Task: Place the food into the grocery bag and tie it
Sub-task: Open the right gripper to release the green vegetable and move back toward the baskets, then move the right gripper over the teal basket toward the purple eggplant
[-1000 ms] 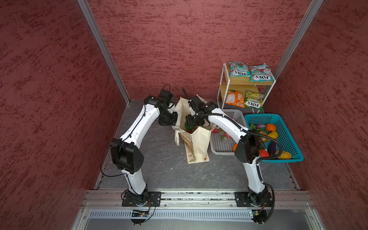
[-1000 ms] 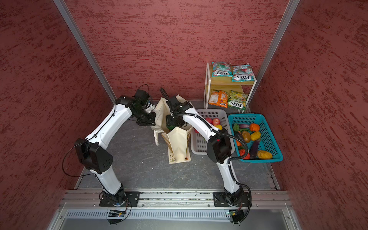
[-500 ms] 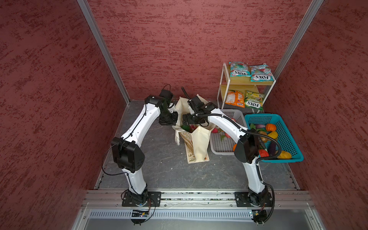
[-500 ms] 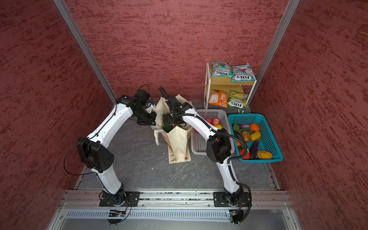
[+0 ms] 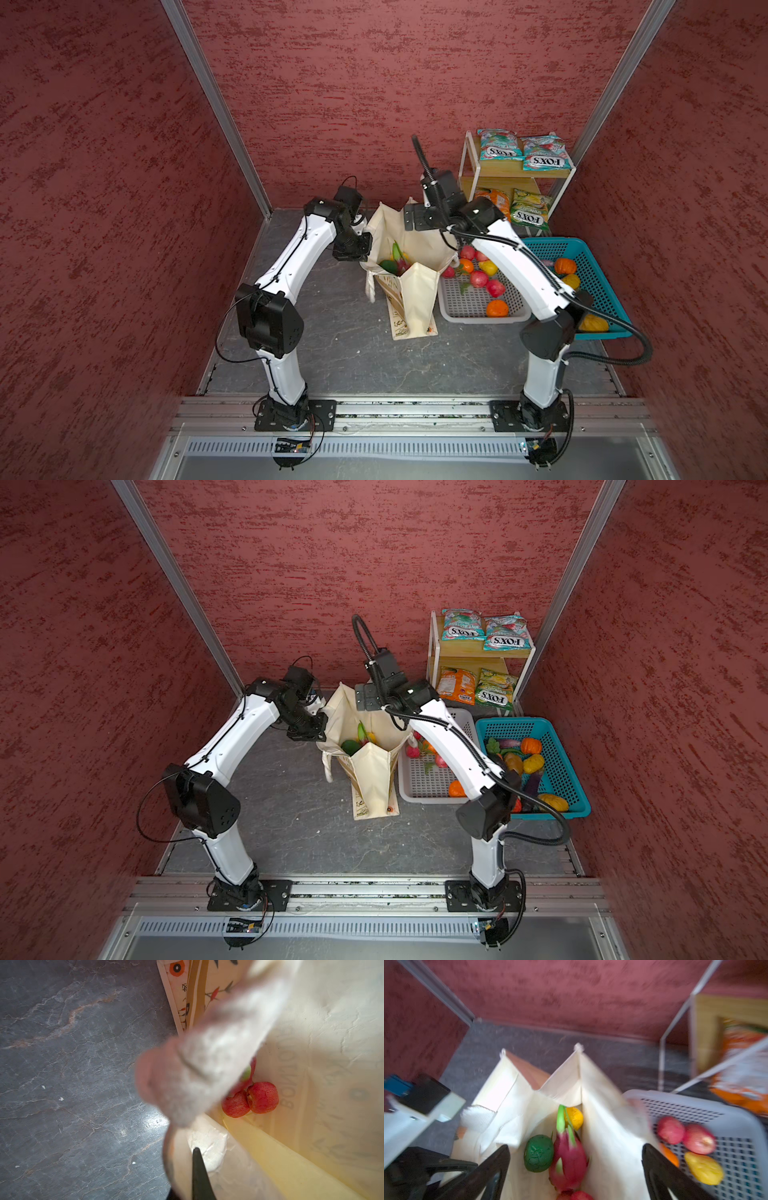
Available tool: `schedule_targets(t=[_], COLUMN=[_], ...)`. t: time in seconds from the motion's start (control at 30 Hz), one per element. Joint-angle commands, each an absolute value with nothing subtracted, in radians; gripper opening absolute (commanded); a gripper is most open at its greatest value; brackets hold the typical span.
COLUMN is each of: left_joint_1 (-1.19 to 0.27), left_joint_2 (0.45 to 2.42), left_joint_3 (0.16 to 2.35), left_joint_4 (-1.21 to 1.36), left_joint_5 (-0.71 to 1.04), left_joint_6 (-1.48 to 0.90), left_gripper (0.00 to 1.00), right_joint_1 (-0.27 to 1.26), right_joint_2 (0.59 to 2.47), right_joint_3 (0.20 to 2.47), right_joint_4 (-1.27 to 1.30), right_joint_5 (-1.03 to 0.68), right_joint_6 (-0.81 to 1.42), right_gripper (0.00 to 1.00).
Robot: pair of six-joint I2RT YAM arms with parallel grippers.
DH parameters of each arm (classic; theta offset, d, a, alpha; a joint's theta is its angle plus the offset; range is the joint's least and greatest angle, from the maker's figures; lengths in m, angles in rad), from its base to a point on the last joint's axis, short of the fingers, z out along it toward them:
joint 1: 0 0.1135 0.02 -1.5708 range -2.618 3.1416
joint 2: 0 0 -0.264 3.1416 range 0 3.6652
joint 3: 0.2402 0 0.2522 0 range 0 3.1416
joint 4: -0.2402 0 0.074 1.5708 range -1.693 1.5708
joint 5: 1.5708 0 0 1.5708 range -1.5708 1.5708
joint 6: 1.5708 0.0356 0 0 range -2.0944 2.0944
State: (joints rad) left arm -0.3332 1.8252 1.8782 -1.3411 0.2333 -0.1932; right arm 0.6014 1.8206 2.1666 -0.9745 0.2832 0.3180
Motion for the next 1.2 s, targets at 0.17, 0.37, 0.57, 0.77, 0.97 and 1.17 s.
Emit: schedule_targets(t=[0.17,0.37,0.57,0.77,0.97,1.17], left_joint_1=[-0.344,-0.348,-0.357,-0.366,-0.371,-0.373], left_joint_2=[1.805,1.810,1.807,1.801,1.796,1.786], left_joint_3=[1.844,1.844,1.832,1.812,1.813,1.795], left_joint_4=[-1.328,-1.328,-1.330,-1.335,-1.344,-1.345], left_joint_5=[0.237,0.246,0.250,0.249,0.253,0.252], left_joint_6=[-0.190,-0.196,-0.202,-0.204,-0.208,-0.209], left_gripper=[0.00,0.00,0.00,0.00,0.00,0.00], right_joint_1=[0.327,0.065,-0.093,-0.190,-0.284,-0.373], right_joint_2=[1.463,1.286,1.287,1.369,1.401,1.447], right_joint_3=[1.724,1.436,1.307,1.252,1.157,1.118], right_joint_4=[-0.854,-0.841,-0.903,-0.931,-0.809,-0.748], right_joint_5=[0.422,0.360,0.341,0.430,0.494,0.457], right_joint_6=[0.473,0.634,0.634,0.529,0.452,0.430], right_gripper=[0.99,0.98,0.98,0.98,0.92,0.81])
